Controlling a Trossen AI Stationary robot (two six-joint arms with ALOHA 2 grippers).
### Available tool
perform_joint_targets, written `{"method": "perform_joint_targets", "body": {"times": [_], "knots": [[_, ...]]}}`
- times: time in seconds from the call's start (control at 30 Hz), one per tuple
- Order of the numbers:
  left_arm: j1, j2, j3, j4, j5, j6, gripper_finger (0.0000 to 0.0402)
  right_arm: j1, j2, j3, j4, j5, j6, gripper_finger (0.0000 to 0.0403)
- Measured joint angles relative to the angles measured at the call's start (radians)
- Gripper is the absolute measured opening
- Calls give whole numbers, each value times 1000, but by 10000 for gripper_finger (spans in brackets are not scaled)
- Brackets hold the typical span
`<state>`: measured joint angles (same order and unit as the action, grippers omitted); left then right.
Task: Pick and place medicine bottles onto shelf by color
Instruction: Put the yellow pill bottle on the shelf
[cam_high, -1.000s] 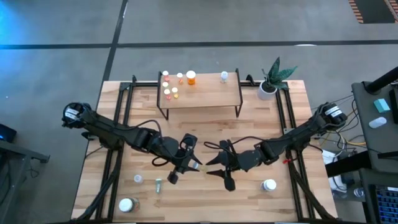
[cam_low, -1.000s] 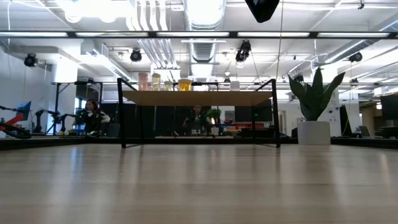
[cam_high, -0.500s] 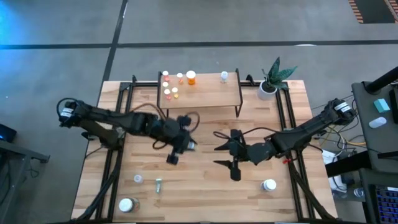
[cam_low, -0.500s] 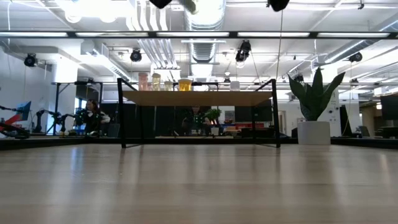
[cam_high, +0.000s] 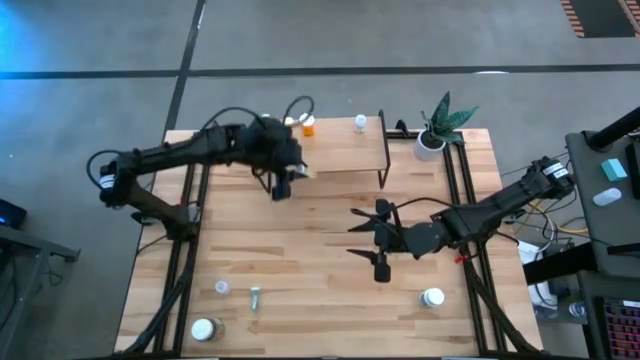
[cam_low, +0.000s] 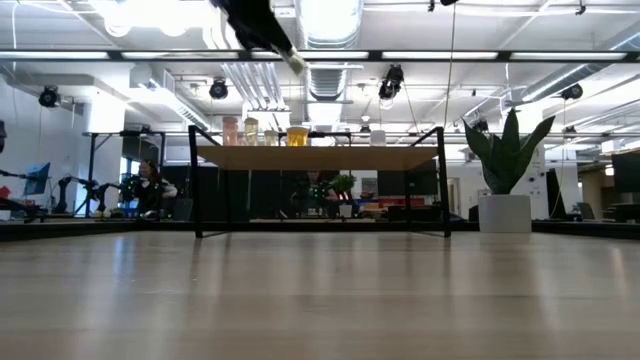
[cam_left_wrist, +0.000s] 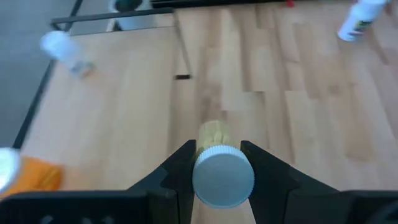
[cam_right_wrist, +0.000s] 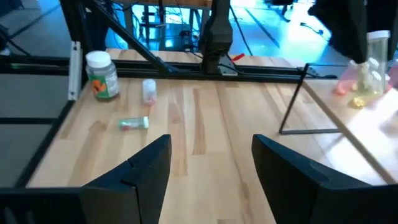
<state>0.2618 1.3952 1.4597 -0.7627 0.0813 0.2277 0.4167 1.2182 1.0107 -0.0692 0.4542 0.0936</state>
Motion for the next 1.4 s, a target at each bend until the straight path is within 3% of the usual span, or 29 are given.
{"method": "perform_joint_targets", "body": {"times": [0.33,0.63,0.87,1.4], "knots": [[178,68,81,-78,58,96,98,-65,-1,-1,-31,0,-63,215],[233,246,308,-292,53,156,98,-84,-1,-1,-31,-7,-88,215],[250,383,485,-454,-33,178,98,-84,-1,-1,-31,-8,-105,215],[292,461,483,-473,-52,182,98,-84,-1,-1,-49,-8,-102,215]]}}
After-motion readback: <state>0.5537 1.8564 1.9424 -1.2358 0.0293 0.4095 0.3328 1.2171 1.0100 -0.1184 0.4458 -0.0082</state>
